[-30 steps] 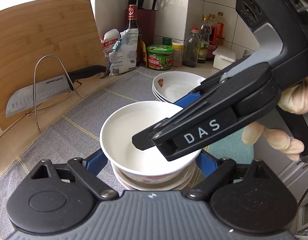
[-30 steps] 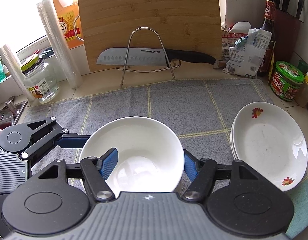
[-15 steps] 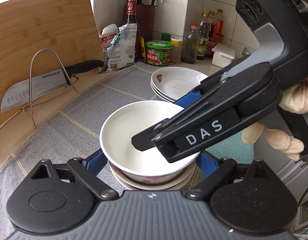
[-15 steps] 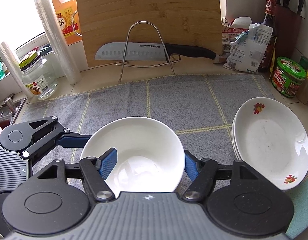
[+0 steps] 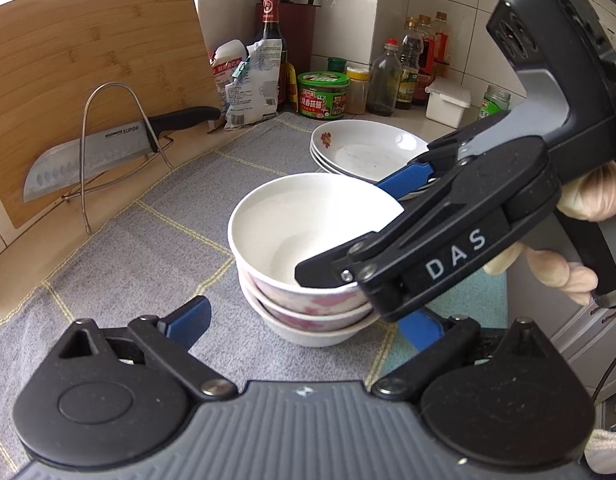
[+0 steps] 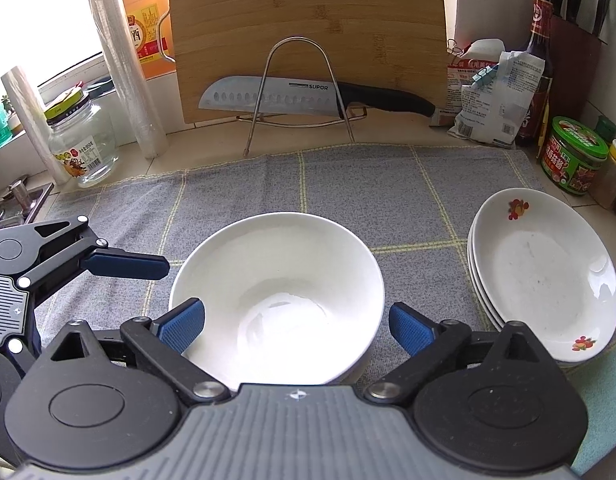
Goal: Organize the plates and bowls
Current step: 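Lower the bowl into the nested bowls and open the right tool, then grip the bowl stack from both sides with the left and right tools, then carry the bowl stack with both tools onto the plate stack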
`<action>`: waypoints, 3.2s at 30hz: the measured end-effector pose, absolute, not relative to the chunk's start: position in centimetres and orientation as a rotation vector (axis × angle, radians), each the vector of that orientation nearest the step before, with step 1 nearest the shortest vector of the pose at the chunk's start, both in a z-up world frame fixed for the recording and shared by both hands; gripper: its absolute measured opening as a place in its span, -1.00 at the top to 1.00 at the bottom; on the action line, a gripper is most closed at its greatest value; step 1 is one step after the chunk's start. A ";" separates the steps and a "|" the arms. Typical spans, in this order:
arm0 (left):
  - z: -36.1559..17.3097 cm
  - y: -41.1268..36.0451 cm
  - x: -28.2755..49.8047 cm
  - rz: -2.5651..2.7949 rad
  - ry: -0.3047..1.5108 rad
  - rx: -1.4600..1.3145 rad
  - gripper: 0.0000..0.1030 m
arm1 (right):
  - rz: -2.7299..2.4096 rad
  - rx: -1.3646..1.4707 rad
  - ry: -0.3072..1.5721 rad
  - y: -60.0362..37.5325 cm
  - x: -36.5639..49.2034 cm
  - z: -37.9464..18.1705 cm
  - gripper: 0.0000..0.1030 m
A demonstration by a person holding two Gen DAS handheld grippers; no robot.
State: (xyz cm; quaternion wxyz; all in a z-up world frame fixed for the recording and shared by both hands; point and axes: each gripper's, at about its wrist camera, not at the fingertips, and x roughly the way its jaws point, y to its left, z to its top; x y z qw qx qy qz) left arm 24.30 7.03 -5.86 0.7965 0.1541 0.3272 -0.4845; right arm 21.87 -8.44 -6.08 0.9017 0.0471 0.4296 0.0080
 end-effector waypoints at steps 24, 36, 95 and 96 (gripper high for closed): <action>-11.5 5.3 23.0 -0.880 0.874 0.347 -0.98 | 0.209 -0.022 0.821 -11.5 17.7 -3.8 -1.00; -12.1 4.1 21.5 -0.730 0.843 0.341 -0.99 | 0.437 -0.160 0.905 -15.8 19.0 -9.1 -1.00; -9.9 1.4 26.3 -1.277 0.720 0.683 -0.48 | 0.673 -0.440 0.941 -11.1 23.0 -10.0 -0.48; -9.8 1.4 26.3 -1.275 0.720 0.683 -0.48 | 0.674 -0.440 0.939 -11.2 23.0 -9.8 -0.48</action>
